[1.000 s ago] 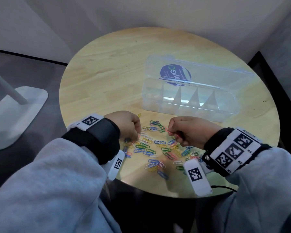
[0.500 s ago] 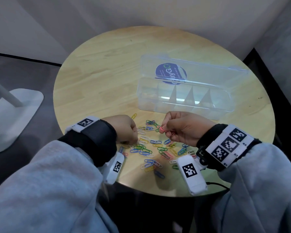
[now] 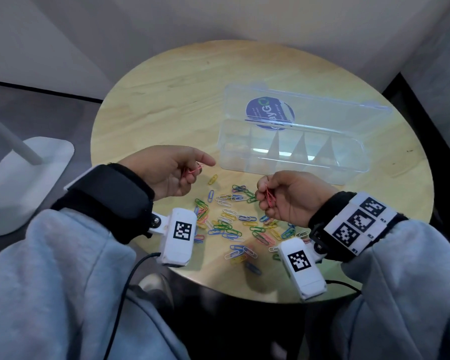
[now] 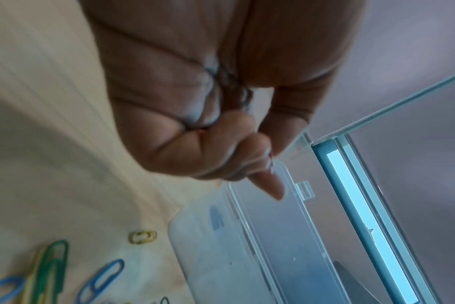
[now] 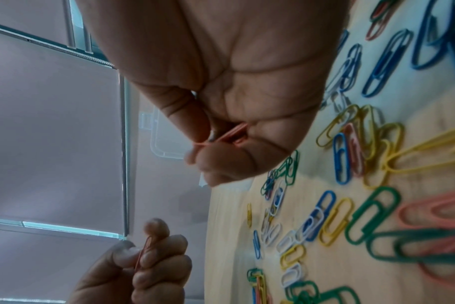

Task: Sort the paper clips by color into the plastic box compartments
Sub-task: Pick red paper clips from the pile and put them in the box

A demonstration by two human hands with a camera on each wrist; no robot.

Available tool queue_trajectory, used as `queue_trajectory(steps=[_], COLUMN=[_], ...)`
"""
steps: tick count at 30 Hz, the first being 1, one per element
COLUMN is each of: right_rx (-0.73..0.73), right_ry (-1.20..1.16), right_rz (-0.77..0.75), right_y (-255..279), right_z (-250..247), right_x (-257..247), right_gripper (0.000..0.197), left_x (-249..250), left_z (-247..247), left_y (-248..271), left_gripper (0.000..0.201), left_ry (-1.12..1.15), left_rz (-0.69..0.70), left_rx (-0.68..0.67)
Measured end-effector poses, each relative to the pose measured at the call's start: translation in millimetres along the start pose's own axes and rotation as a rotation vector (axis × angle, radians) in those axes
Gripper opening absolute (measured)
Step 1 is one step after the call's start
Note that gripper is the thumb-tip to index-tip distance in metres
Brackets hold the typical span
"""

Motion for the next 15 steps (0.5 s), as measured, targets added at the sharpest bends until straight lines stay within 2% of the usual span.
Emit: queue_trajectory(steps=[4, 6, 8, 10, 11, 12, 15], right_rx=[-0.028, 0.025, 0.114, 0.19, 0.216, 0.238, 0.306], right_ry=[0.034, 0.114, 0.249, 0.419, 0.53, 0.666, 1.057], right_rz=[0.019, 0.02, -0.015, -0.07, -0.087, -0.096, -0.172], right_y=[0.1, -1.6, -3.1, -2.7, -1.8, -0.3, 3.1], right_z=[3.0, 1.4, -3.6, -7.5, -7.3, -5.7, 8.4], right_x=[1.1, 2.8, 2.8, -0.6, -2.6, -5.1, -20.7], right_gripper=[0.036, 0.038, 0.035, 0.032, 0.031, 0.028, 0.007], left_x=[0.9, -0.4, -3.0, -6.7, -8.3, -10.2, -16.1], left_z=[-2.2, -5.8, -9.5, -7.5, -3.4, 0.6, 10.5], left_y=[2.8, 1.0, 0.1, -0.9, -0.6, 0.6, -0.1], left_gripper=[0.029, 0.026, 0.022, 0.015, 0.01, 0.006, 0.014], left_ry=[0.093, -0.01, -0.387, -0.919, -1.096, -1.182, -1.238], left_rz=[-0.018, -0.035, -0.037, -0.015, 0.009, 0.018, 0.022], left_rx=[0.018, 0.069, 0.119, 0.086, 0.062, 0.048, 0.049])
Point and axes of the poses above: each hand's wrist, its own y-axis away from the middle knuckle, its own z-axis out of the palm, x = y × z, the point moved 7 cm from there along -y, towards the middle knuckle, and after that the axes turned 5 degrees about z, right-handed, at the moved point
